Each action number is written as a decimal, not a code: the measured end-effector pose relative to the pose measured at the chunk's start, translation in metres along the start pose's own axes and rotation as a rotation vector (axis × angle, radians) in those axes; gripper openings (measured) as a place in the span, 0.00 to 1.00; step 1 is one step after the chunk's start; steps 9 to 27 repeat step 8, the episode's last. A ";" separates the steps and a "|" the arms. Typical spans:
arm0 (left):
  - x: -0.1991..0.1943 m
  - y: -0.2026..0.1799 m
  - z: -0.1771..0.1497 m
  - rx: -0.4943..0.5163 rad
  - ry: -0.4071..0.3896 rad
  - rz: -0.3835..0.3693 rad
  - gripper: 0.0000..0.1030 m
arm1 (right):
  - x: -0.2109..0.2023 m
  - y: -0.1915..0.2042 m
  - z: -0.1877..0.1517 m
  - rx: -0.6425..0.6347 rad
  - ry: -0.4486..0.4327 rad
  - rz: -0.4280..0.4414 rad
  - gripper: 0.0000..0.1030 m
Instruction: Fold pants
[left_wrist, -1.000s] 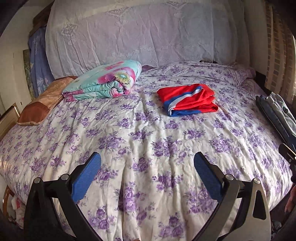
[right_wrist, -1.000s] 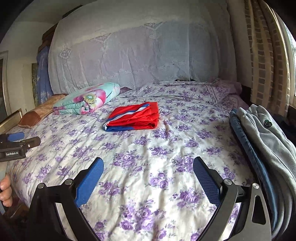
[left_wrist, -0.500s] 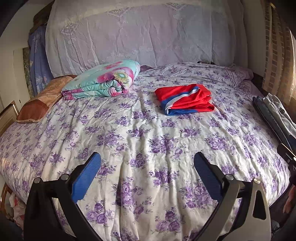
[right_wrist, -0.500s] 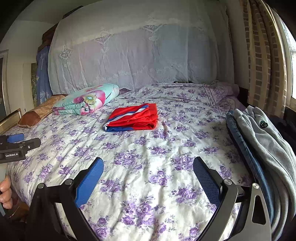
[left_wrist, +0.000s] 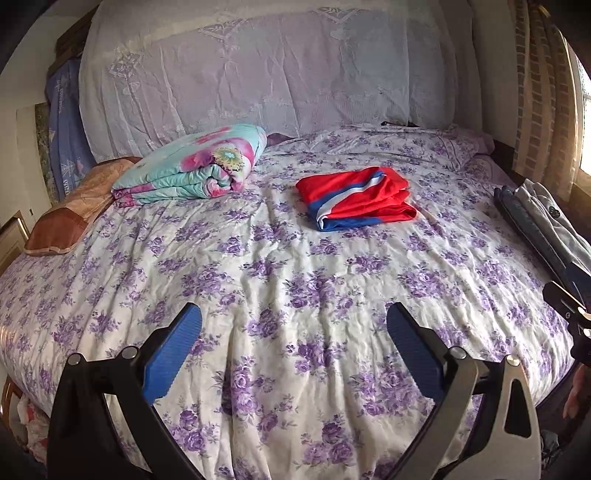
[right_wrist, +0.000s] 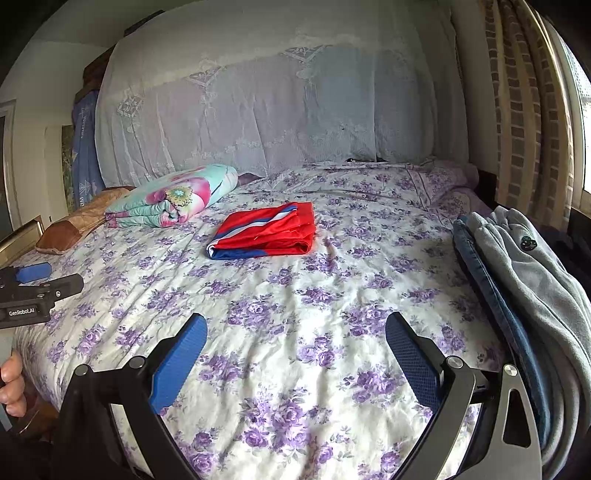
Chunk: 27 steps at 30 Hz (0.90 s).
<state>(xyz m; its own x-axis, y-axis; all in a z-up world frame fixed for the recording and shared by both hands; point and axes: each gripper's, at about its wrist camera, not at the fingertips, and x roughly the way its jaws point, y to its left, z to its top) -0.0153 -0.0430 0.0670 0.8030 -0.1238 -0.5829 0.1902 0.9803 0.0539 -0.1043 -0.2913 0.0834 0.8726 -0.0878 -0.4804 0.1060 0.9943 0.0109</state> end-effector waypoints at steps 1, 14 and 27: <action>0.001 0.001 0.000 -0.006 0.005 0.006 0.95 | 0.000 0.000 0.000 0.000 0.001 -0.001 0.95; 0.003 0.008 0.002 -0.041 0.014 0.033 0.95 | 0.002 0.000 -0.001 0.000 0.004 0.001 0.95; 0.003 0.008 0.002 -0.041 0.014 0.033 0.95 | 0.002 0.000 -0.001 0.000 0.004 0.001 0.95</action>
